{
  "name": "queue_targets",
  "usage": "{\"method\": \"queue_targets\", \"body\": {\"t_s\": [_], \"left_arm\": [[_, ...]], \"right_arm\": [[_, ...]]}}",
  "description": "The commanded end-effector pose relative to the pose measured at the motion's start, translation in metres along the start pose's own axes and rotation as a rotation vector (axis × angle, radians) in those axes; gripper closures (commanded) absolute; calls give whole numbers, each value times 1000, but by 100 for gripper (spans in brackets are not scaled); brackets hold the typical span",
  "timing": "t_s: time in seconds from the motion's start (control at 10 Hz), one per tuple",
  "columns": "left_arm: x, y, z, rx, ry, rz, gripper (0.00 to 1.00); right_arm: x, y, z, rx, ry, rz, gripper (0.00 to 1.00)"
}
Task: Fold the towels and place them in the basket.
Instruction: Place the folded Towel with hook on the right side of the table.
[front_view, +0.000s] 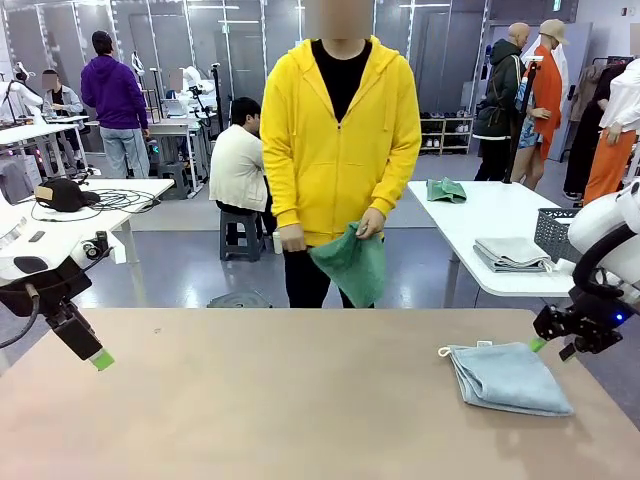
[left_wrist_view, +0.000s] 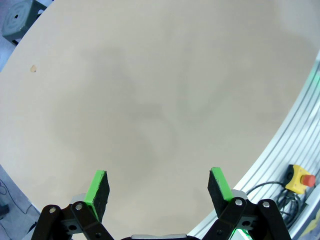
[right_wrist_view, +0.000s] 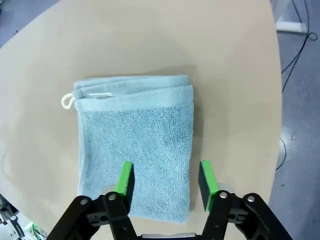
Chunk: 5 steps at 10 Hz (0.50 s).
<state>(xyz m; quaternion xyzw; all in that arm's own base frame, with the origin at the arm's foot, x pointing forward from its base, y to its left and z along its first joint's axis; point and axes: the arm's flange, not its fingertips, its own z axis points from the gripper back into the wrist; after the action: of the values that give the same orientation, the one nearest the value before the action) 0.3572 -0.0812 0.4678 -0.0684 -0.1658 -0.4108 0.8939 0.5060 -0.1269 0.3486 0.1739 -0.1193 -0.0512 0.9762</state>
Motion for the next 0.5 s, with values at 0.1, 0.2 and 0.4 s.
{"method": "queue_targets", "body": {"t_s": [0.1, 0.2, 0.4], "left_arm": [[1, 0, 0, 15, 7, 9, 0], [1, 0, 0, 15, 7, 9, 0], [1, 0, 0, 15, 7, 9, 0]], "right_arm": [[-3, 19, 6, -44, -11, 4, 0], [0, 22, 1, -50, -13, 15, 6], [3, 17, 8, -14, -13, 28, 6]]}}
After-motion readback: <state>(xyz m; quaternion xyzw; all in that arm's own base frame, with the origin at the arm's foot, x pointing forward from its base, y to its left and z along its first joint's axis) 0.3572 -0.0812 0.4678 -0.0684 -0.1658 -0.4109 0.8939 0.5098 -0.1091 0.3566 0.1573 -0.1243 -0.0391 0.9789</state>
